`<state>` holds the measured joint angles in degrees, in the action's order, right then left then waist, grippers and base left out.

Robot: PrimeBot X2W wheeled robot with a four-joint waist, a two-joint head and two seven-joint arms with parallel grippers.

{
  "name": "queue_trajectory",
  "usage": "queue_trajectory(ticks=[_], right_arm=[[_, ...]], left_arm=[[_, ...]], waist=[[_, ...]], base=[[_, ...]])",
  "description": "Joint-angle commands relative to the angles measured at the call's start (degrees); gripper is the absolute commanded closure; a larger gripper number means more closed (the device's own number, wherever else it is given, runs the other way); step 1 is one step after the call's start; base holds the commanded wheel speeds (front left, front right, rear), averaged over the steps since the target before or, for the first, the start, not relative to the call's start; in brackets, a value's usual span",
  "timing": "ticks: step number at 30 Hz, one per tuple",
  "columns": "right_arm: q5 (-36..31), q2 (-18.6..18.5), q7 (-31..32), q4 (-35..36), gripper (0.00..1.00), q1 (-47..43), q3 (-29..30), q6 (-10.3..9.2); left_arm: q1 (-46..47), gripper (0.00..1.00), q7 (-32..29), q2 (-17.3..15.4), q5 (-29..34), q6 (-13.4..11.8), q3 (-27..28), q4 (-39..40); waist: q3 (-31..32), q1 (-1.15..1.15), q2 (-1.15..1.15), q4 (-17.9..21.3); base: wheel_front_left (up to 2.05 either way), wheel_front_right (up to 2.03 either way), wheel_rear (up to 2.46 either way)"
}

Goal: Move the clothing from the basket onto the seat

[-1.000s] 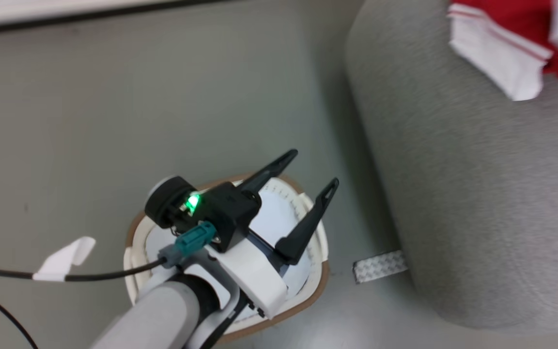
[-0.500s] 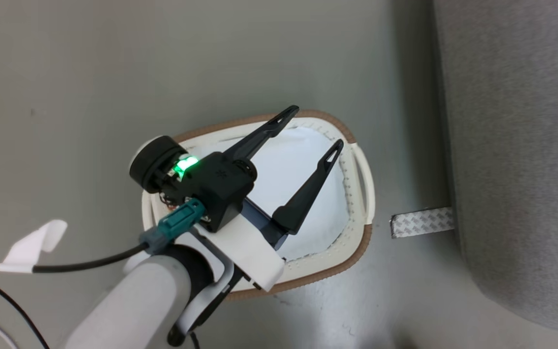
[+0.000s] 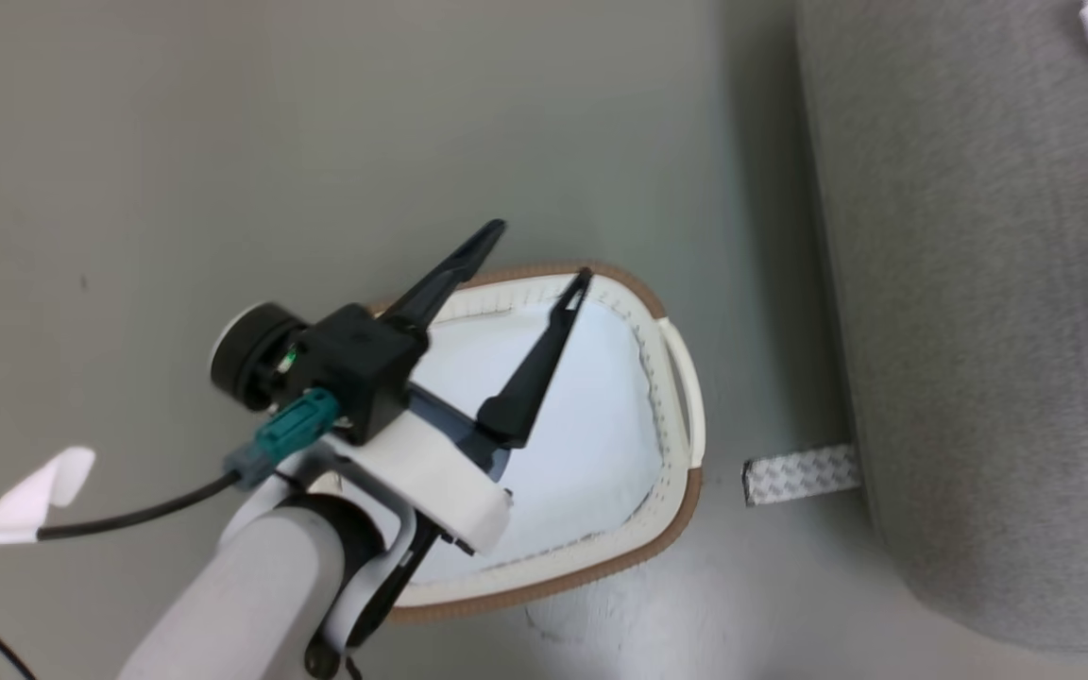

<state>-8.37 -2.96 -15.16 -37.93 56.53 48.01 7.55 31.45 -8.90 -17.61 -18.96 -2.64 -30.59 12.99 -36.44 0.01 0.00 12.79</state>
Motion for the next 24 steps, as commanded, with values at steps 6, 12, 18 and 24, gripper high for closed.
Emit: queue_trajectory(ticks=[6,12,18,24], right_arm=[[8.5,0.0,0.0,4.6,0.0,-12.5,-11.4,-0.12],[14.9,0.0,0.0,13.8,0.0,-25.6,-23.8,-0.13],[16.6,0.0,0.0,21.9,0.0,-36.7,-30.9,-0.13],[19.7,0.0,0.0,24.9,0.0,-45.2,-36.1,-0.13]], left_arm=[[-5.3,0.0,4.2,-0.4,-1.9,-2.0,1.8,-3.7],[-11.6,0.0,9.7,-0.5,-3.3,-3.2,3.4,-8.2],[-17.7,0.0,18.6,0.5,-4.8,-5.4,5.9,-13.1],[-23.5,0.0,23.4,2.1,-5.7,-6.6,8.6,-18.9]], waist=[[10.4,-0.01,0.0,1.0],[18.6,-0.01,0.0,0.0],[25.3,-0.01,0.0,-2.8],[31.1,-0.01,0.0,-6.0]], base=[[0.0,0.0,0.0],[0.0,0.0,0.0],[0.0,0.0,0.0],[0.0,0.0,0.0]])
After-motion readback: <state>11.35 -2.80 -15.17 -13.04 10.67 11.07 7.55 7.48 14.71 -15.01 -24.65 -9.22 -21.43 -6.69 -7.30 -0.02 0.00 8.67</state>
